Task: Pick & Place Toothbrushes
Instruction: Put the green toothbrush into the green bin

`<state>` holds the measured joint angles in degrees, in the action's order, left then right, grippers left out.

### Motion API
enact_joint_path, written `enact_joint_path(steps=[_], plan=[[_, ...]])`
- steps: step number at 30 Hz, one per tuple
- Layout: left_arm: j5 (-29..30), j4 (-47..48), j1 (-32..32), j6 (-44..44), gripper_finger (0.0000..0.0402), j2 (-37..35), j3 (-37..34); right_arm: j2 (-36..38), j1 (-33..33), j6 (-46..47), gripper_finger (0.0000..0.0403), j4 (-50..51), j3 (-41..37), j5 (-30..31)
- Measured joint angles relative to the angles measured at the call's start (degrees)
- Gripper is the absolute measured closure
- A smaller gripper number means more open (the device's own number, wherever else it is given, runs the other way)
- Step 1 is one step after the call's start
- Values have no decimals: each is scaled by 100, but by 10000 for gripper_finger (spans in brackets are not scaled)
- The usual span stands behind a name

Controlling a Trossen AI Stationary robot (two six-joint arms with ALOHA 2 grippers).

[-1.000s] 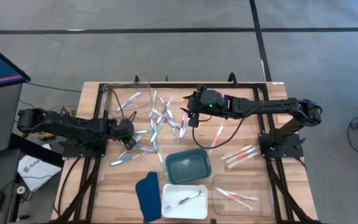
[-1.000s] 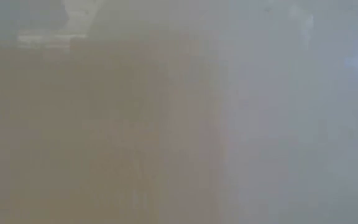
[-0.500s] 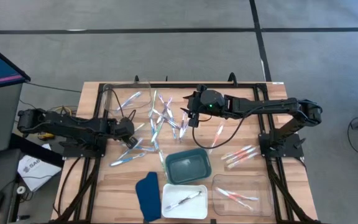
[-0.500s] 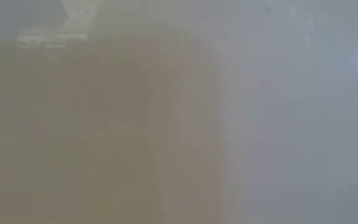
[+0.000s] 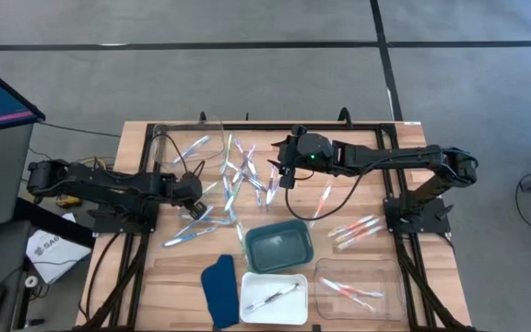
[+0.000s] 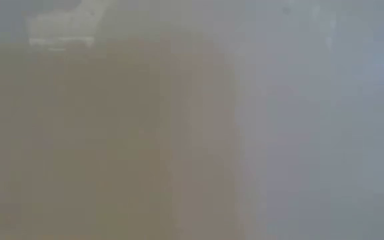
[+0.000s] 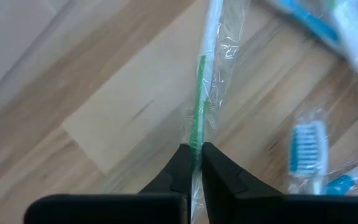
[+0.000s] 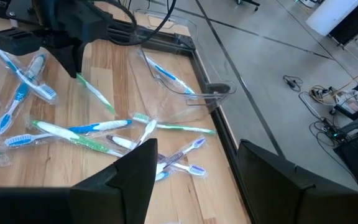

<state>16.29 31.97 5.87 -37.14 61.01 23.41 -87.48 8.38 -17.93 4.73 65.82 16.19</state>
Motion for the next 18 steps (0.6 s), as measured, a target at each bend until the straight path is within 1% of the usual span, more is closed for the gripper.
enact_joint_path(steps=[9, 11, 16, 18], plan=[[-6, 158, 0, 275, 395, -2, 244, 0, -13, 0, 187, 1, 0, -54], [-57, 159, 0, 374, 395, -4, 280, 0, -37, 12, 187, 2, 0, -359], [-321, 164, -7, 492, 395, -7, 366, 0, -139, 44, 187, -2, 0, -1665], [-414, 168, -54, 532, 395, -7, 399, 0, -206, 53, 188, -2, 0, -1869]])
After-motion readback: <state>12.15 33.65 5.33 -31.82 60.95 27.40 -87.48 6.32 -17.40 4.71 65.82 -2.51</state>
